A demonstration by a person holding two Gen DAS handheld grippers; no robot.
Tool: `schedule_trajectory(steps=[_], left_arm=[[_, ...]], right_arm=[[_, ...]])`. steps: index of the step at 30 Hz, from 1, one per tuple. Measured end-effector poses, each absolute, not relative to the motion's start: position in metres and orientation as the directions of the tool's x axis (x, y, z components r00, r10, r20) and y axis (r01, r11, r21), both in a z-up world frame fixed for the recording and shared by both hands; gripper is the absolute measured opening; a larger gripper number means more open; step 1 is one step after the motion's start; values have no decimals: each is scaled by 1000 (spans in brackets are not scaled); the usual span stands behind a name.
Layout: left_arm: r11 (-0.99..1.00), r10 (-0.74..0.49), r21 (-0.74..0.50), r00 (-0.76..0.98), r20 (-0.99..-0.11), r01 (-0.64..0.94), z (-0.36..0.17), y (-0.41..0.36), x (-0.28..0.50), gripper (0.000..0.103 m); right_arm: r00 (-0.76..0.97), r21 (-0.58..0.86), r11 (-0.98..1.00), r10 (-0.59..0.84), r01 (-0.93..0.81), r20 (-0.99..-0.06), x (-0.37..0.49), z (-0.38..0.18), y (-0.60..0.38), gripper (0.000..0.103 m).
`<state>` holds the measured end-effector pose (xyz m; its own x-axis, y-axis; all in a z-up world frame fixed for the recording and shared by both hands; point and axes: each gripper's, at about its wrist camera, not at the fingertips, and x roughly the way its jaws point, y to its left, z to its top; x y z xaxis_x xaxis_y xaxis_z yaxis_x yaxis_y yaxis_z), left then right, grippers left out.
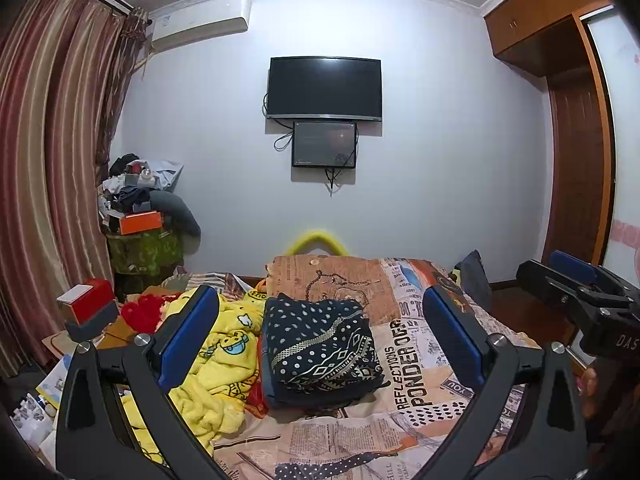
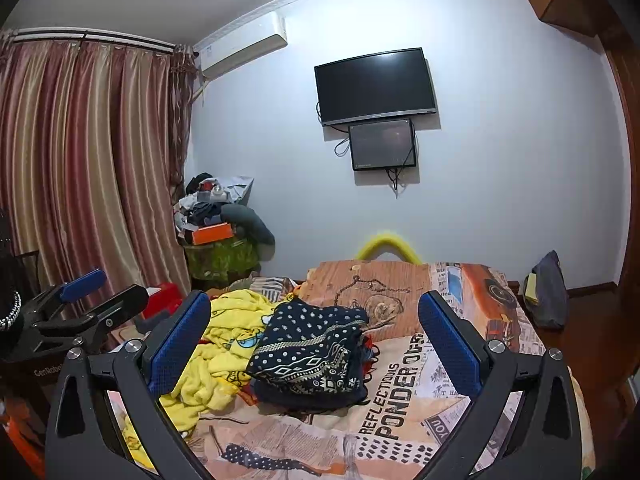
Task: Fold large clothes
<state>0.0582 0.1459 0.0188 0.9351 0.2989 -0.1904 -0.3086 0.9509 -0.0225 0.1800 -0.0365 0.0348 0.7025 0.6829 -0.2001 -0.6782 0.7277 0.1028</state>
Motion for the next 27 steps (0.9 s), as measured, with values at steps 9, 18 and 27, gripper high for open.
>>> schedule_trajectory(steps=[9,18,27], left_arm=[[958,269,-46,941,-206,-284,15,151,62,102],[963,258,-25,942,-215,-269,12,147,65,102],[967,240,-30,947,-214,-252,12,144,64,102]], right_arm=[[702,99,728,682,-678,-205,180,35,-37,103],[710,97,735,675,-671,-200,180,37,-35,103],[714,102,740,669,-665,-205,180,36,-34,103]])
